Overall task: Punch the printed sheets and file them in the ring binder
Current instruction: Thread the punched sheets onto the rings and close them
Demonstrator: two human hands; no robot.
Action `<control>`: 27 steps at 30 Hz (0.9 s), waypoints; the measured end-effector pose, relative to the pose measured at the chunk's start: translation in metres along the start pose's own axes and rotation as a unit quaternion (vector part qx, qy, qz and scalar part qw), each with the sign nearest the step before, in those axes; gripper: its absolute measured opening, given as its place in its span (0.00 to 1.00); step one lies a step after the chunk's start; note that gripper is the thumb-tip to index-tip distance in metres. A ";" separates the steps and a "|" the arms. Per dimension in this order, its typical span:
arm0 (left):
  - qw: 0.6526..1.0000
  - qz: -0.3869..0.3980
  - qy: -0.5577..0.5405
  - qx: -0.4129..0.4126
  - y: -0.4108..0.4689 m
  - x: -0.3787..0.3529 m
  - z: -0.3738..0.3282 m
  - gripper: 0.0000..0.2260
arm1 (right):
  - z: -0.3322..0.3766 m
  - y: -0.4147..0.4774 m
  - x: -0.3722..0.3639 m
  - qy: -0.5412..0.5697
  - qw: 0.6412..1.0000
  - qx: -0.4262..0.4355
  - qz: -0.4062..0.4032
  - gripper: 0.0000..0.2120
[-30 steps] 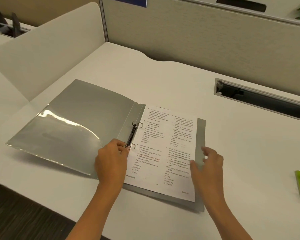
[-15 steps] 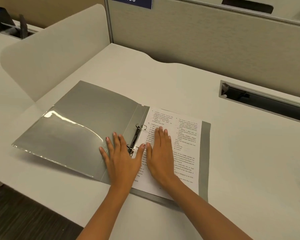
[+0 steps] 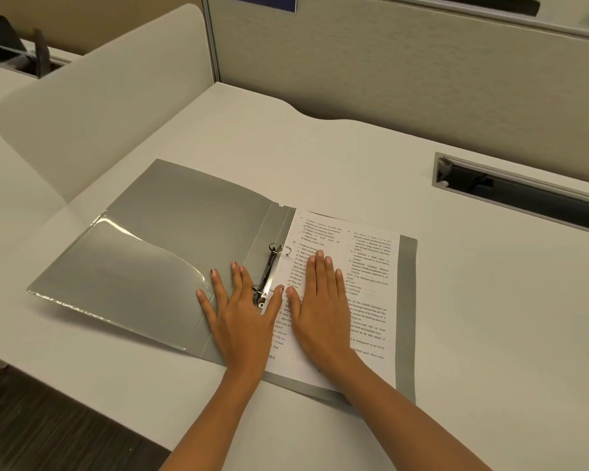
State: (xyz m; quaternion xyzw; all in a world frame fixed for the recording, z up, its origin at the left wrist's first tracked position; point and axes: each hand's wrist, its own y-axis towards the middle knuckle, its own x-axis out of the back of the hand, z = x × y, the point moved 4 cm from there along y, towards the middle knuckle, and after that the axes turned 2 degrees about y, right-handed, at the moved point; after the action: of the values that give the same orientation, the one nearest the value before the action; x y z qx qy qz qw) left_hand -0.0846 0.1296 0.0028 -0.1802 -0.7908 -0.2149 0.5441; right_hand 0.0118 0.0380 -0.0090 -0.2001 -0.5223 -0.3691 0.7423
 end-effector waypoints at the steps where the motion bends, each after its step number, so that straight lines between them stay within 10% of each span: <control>1: 1.000 -0.002 -0.001 -0.001 0.000 -0.001 0.000 0.39 | 0.000 0.000 0.000 0.000 1.000 0.000 -0.002 0.32; 17: 0.998 -0.022 -0.056 -0.002 -0.001 0.007 0.000 0.36 | -0.001 -0.001 0.002 0.020 1.000 0.004 -0.006 0.32; 27: 0.991 0.024 -0.125 0.046 0.027 0.026 -0.024 0.11 | -0.004 -0.003 0.004 0.048 0.999 0.000 -0.011 0.31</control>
State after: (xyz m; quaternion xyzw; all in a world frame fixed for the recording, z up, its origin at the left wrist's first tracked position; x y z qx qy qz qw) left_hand -0.0609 0.1405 0.0390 -0.1995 -0.8570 -0.1411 0.4536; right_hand 0.0128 0.0315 -0.0069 -0.1768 -0.4884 -0.3862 0.7623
